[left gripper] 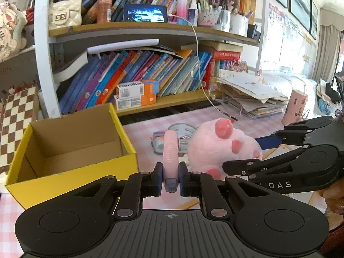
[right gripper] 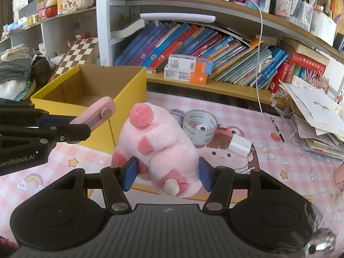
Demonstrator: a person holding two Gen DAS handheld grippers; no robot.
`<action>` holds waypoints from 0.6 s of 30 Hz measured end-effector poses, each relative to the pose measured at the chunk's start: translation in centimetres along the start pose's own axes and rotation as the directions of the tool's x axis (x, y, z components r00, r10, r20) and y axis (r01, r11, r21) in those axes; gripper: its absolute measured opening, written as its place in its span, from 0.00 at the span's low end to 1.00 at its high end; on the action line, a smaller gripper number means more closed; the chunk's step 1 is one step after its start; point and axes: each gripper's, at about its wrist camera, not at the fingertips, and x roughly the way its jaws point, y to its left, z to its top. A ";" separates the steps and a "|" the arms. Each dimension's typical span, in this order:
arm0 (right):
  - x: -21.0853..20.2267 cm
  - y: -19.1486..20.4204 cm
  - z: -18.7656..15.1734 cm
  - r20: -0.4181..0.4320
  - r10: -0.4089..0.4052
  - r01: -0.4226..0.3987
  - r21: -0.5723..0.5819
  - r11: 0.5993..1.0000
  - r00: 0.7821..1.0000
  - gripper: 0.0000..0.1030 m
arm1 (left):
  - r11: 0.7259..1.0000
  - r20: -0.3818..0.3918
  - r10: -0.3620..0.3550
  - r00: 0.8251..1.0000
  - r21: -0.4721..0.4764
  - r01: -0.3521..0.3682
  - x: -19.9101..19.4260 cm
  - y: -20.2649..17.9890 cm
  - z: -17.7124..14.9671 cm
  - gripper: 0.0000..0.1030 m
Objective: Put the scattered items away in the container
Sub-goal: 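Lift and carry the pink tube and plush pig with both tools into the yellow box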
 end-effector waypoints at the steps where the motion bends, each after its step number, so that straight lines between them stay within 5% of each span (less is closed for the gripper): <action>1: -0.1 0.3 0.1 0.004 -0.001 0.001 0.000 1.000 1.000 0.54 | 1.000 0.002 0.000 1.000 0.000 0.000 -0.2 0.2 -0.1 0.13; 18: -0.3 5.0 1.4 0.035 0.017 -0.016 -0.032 0.999 0.999 0.54 | 0.999 0.040 0.024 0.999 -0.031 -0.023 -3.0 4.4 -0.7 0.13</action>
